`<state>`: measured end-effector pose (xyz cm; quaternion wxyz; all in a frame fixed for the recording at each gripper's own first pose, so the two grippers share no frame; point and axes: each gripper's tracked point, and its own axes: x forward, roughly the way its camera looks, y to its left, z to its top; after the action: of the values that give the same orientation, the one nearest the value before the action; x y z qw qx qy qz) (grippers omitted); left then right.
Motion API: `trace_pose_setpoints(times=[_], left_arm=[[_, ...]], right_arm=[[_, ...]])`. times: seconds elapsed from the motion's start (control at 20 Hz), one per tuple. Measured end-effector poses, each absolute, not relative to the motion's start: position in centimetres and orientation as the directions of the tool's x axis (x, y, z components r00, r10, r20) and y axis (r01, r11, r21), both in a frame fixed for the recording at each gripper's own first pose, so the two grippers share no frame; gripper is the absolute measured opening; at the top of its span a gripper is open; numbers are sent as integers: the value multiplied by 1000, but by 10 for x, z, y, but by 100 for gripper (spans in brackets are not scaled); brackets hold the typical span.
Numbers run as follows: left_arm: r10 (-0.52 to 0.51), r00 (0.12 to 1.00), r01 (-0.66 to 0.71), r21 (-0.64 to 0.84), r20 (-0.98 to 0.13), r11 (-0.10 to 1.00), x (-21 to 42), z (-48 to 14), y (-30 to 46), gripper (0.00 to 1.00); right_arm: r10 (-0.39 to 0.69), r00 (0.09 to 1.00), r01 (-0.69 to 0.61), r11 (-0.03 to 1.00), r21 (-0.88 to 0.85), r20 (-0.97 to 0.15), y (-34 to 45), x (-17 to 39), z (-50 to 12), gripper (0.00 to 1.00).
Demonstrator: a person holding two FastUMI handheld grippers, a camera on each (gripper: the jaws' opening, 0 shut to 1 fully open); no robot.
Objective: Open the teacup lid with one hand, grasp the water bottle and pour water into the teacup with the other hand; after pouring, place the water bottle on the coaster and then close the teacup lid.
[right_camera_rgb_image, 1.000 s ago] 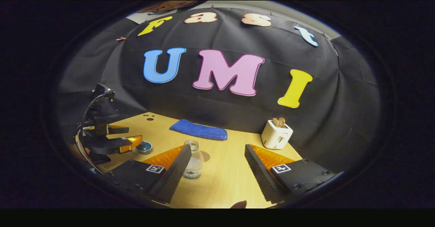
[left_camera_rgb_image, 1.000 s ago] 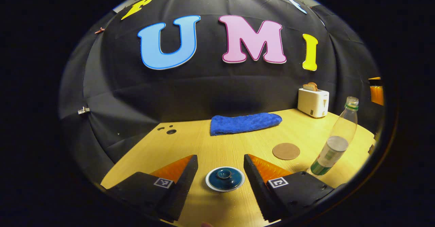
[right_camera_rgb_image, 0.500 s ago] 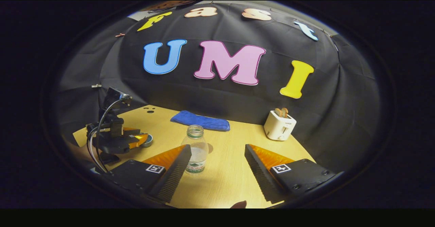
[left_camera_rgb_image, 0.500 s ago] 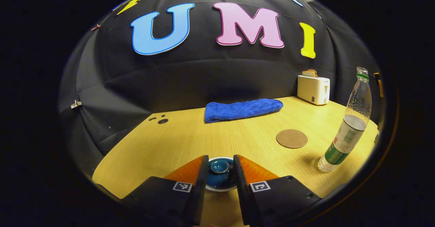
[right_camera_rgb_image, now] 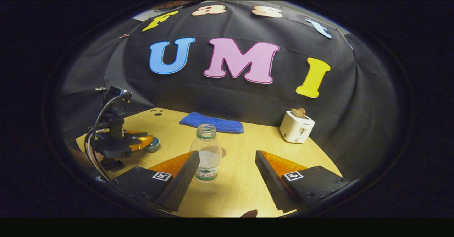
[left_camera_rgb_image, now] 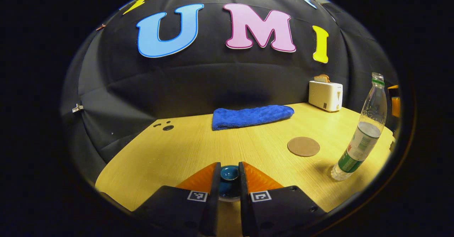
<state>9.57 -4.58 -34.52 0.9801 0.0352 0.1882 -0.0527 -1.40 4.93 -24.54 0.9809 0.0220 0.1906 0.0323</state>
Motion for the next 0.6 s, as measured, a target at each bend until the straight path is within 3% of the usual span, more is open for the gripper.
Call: trace_pose_setpoints(times=[0.3,0.35,0.6], left_arm=[[-73,942,77,-2,-327,997,91,-301,-30,29],[-63,944,63,-10,-323,998,88,-292,-25,26],[-26,948,25,-7,-316,1000,70,-269,3,33]], right_arm=[[121,912,-92,992,90,-392,70,-8,-271,98],[129,909,-97,990,99,-396,73,-7,-277,98],[149,901,-94,984,152,-408,86,4,-304,98]])
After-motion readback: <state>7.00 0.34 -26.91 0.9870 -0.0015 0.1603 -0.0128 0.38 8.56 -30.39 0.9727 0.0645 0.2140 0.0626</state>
